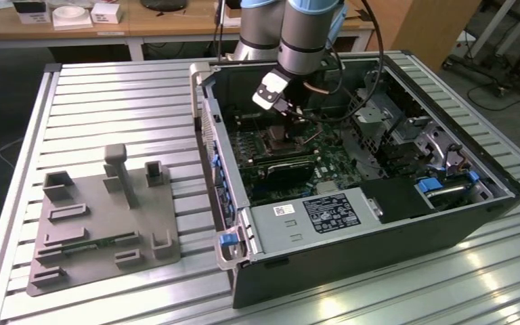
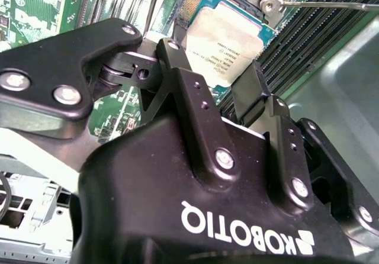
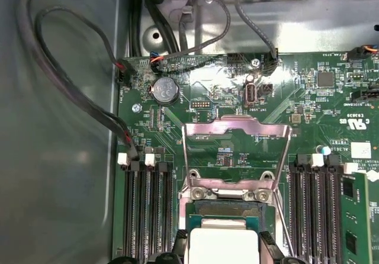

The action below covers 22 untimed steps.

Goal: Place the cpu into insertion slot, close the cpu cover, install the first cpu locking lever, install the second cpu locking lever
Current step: 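Place the cpu into insertion slot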

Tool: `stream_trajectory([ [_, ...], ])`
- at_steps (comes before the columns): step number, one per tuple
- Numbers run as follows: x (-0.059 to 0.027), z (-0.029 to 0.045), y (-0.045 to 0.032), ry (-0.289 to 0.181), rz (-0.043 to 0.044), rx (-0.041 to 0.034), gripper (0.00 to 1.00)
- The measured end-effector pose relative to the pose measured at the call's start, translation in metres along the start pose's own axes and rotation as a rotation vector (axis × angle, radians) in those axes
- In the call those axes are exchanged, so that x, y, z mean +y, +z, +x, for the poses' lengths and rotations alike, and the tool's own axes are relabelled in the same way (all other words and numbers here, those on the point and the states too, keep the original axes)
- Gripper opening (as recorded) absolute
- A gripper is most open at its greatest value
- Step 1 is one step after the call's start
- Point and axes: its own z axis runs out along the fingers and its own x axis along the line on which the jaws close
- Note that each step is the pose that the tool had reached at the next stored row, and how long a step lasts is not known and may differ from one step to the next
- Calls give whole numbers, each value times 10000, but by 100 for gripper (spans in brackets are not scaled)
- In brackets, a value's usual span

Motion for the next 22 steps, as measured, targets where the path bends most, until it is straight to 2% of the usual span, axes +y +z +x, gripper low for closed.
stream_trajectory([
  [20,12,-5,83,4,6,-9,54],
  [22,12,-5,85,2,8,-50,54],
])
